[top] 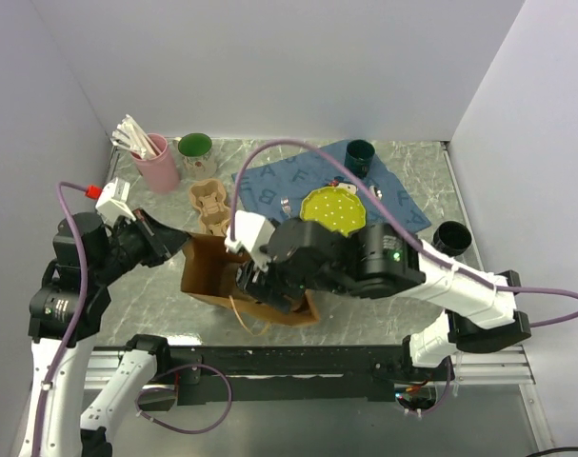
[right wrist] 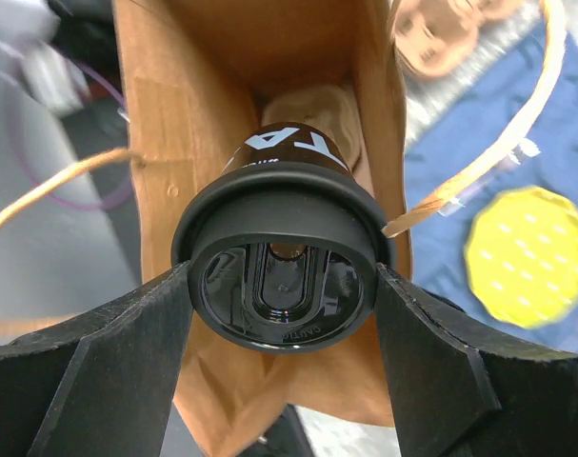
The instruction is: Pack the takeout coffee
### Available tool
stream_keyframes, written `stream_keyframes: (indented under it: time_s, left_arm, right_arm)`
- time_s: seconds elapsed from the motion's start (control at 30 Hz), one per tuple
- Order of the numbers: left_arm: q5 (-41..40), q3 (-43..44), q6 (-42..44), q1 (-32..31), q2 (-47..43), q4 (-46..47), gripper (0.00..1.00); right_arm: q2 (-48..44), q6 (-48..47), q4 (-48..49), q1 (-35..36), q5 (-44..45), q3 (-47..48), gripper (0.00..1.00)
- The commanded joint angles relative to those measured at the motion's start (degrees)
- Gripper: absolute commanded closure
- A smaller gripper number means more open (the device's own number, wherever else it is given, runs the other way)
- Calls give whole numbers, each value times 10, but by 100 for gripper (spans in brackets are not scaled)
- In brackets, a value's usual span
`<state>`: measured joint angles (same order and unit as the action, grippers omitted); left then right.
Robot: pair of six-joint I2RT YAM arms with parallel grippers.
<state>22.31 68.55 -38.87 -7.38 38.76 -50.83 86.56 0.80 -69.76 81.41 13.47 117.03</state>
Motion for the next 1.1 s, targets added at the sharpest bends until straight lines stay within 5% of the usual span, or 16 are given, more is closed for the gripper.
stream_keyframes:
  time_s: [0.0,0.23,0.37,0.4,0.6,0.83,0.97,1.07]
  left_arm:
    - [34,-15,-21,-2,-11,25,99]
    - [75,-75,-11,-1,-79,49,93]
    - [65,-70,-10,-2,-91,4,52]
    - [59,-63,-8,-1,-96,-9,50]
    - [56,-50,28,-2,-111,-94,47]
    - [85,-47,22,-1,-119,-93,57]
    - [92,-33,29,-1,-106,-58,86]
    - [99,-19,39,-1,-95,-14,98]
  right_arm:
    - [17,-38,-41,35,113,-3,44]
    - [-13,-45,-13,61,130,-106,44]
    - [-42,-37,6,65,132,-180,44]
    - [-46,-32,12,66,129,-187,45]
    - [-57,-9,18,74,124,-217,46]
    - [-50,22,34,100,139,-237,46]
    - [-31,18,51,100,162,-222,47]
    - [-16,21,58,101,203,-209,48]
